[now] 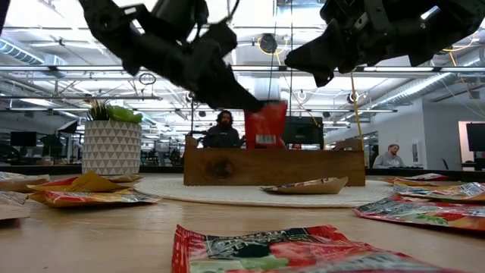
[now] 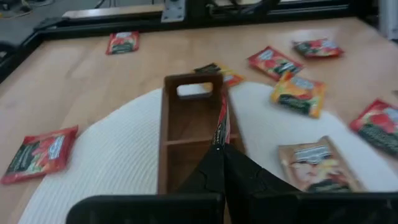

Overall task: Pick & Place Tea
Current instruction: Put the red tea bag into the middle section of the wooden organizer

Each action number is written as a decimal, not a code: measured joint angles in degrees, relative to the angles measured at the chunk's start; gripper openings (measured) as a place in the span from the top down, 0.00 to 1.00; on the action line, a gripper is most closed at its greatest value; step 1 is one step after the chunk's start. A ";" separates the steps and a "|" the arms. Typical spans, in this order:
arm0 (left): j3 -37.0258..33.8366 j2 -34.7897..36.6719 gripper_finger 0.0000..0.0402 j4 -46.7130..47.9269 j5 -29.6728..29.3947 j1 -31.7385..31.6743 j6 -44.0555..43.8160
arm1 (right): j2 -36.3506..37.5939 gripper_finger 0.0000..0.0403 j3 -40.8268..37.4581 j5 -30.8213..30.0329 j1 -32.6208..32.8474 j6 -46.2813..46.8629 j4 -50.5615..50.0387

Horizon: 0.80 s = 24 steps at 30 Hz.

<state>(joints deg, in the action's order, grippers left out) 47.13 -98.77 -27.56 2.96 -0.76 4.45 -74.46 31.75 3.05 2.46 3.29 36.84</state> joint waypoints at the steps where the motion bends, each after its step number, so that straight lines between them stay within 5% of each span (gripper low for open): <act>1: 0.02 -0.85 1.00 -0.78 -0.02 -0.33 0.00 | 0.03 0.89 0.00 0.00 0.00 -0.09 0.06; 16: 0.00 -6.66 1.00 -5.76 -2.74 -2.97 -0.67 | 0.03 0.89 0.00 0.00 0.02 0.04 -0.28; 24: 0.00 -6.66 0.89 -5.36 -3.35 -2.97 -1.91 | 0.01 0.89 -0.02 0.00 0.01 0.10 -0.45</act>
<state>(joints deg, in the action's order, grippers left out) 47.13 -105.43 -32.92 -0.39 -3.73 2.54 -74.45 31.73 3.05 2.47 3.39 36.39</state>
